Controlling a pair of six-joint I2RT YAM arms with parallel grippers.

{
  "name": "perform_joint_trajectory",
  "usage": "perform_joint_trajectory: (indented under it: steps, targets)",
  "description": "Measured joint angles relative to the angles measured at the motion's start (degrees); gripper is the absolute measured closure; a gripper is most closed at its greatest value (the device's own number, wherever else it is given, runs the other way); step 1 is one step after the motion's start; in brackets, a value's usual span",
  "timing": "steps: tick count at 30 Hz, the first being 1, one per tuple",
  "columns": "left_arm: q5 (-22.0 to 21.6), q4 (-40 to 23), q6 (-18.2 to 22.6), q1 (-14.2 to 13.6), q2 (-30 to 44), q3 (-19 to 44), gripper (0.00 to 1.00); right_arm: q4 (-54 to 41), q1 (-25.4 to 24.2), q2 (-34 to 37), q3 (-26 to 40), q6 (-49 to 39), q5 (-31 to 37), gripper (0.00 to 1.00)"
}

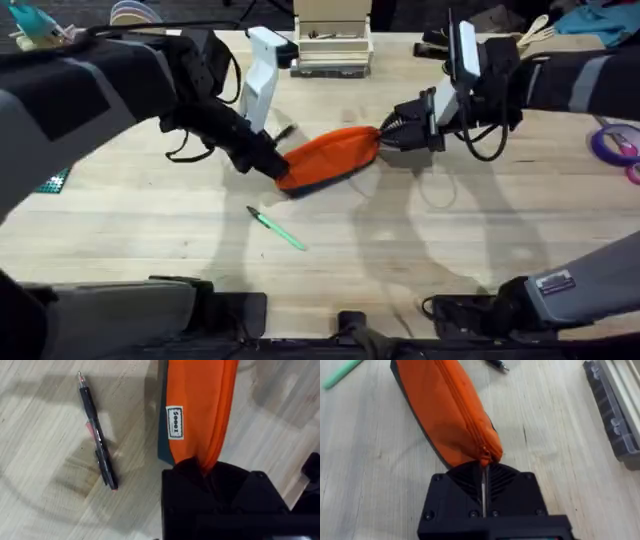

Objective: Unzip the bag, pick up the pens from the table one at a time and place them inside, then zip the bag closed.

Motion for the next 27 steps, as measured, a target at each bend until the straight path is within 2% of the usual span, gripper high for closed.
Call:
perform_joint_trajectory:
  steps: [2, 3, 7, 17, 27]
  targets:
    - [0.0, 0.0, 0.0, 0.0, 0.0, 0.0, 0.958, 0.0, 0.0, -0.1, 0.0, 0.0, -0.2, 0.971]
    - [-0.1, 0.0, 0.0, 0.0, 0.0, 0.0, 0.958, -0.1, 0.0, -3.4, 0.0, 0.0, 0.3, 0.970]
    - [-0.1, 0.2, 0.0, 0.0, 0.0, 0.0, 0.958, -0.2, 0.0, -5.3, 0.0, 0.0, 0.5, 0.970]
    - [-0.7, -0.1, 0.0, 0.0, 0.0, 0.0, 0.958, -0.1, 0.8, -6.1, 0.0, 0.0, -1.0, 0.970]
    - [-2.7, -1.0, 0.0, 0.4, 0.0, 0.0, 0.958, 3.6, 7.3, -6.1, 0.8, 0.0, -1.5, 0.970]
